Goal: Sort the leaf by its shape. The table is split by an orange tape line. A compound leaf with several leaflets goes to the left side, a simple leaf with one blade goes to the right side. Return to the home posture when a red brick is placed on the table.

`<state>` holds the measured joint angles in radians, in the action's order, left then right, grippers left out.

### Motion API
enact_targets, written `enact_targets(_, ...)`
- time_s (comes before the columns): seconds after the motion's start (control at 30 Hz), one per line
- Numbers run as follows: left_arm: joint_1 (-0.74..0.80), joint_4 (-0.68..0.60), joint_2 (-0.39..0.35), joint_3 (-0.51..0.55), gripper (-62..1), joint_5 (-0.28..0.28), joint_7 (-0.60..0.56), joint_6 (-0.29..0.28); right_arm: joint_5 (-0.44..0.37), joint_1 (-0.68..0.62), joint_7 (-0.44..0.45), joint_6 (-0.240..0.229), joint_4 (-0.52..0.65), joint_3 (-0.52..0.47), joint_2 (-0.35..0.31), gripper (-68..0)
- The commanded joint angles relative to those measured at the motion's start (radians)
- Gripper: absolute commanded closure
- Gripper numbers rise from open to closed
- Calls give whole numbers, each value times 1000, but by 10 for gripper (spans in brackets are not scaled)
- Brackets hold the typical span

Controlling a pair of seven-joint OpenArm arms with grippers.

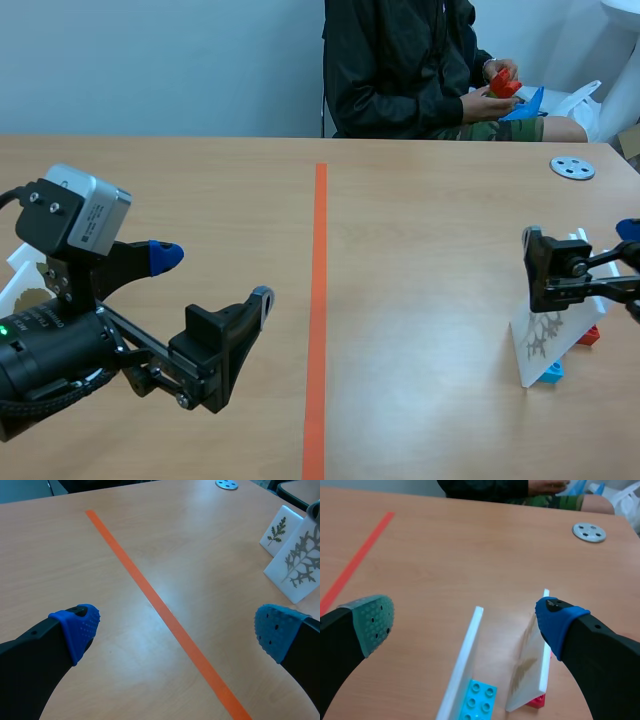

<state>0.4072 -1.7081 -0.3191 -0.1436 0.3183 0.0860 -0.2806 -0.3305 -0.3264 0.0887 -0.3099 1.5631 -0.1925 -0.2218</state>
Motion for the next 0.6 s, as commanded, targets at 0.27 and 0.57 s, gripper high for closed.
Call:
enact_targets(0.27,6,-13,-3,2,-623,6,-12,2,-82,-124,-165,-98,262,-39,-5,-659)
enact_targets(0.57,5,-13,-3,2,-623,7,-6,2,-137,-180,-288,-152,348,0,-2,-679)
